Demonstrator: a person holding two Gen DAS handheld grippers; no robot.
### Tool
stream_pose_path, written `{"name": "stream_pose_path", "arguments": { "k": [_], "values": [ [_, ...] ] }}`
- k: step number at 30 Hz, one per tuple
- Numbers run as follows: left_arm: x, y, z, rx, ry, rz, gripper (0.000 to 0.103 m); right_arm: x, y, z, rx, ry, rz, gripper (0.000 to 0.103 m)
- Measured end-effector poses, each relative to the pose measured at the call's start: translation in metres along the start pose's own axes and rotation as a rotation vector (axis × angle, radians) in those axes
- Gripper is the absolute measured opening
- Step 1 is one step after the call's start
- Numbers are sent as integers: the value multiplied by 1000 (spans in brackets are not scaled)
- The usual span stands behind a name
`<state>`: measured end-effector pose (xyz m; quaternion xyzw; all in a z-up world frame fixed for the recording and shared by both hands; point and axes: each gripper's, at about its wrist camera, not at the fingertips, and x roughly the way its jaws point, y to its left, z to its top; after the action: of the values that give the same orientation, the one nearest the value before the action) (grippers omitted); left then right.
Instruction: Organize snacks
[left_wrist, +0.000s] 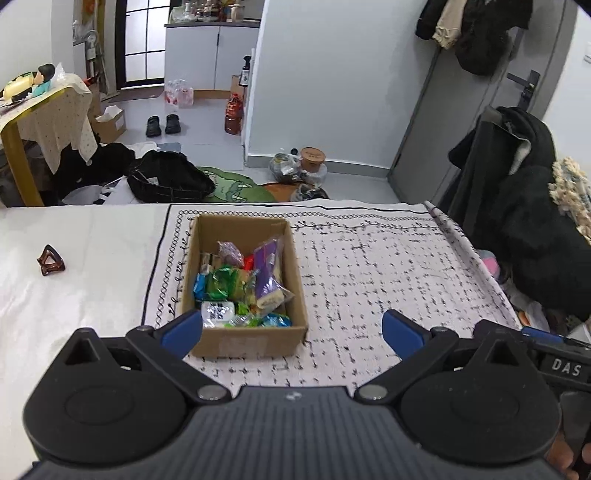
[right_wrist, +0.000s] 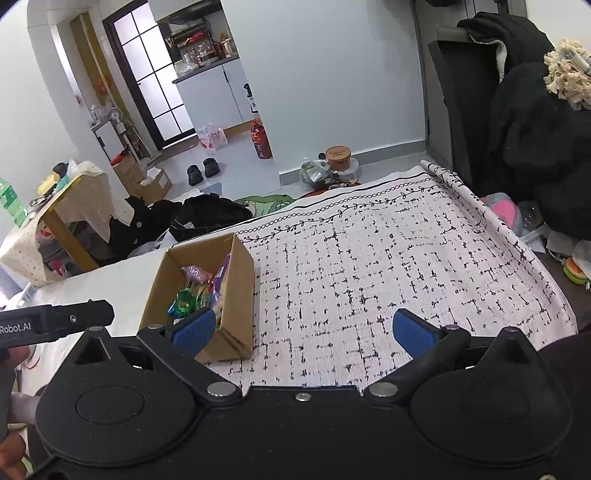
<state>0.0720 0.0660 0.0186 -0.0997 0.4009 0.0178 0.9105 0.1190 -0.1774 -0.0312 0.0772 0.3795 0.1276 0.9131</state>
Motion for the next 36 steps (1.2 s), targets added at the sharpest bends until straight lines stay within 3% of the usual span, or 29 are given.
{"name": "stream_pose_path", "arguments": {
  "k": [15,36],
  "values": [
    [-57,-18,-23,85,-81,14,103,-34,3,-16,-32,-57,-12,103],
    [-75,-18,-45,70,-107,19,103,-62,16,-28,-98,-62,-31,103]
  ]
}}
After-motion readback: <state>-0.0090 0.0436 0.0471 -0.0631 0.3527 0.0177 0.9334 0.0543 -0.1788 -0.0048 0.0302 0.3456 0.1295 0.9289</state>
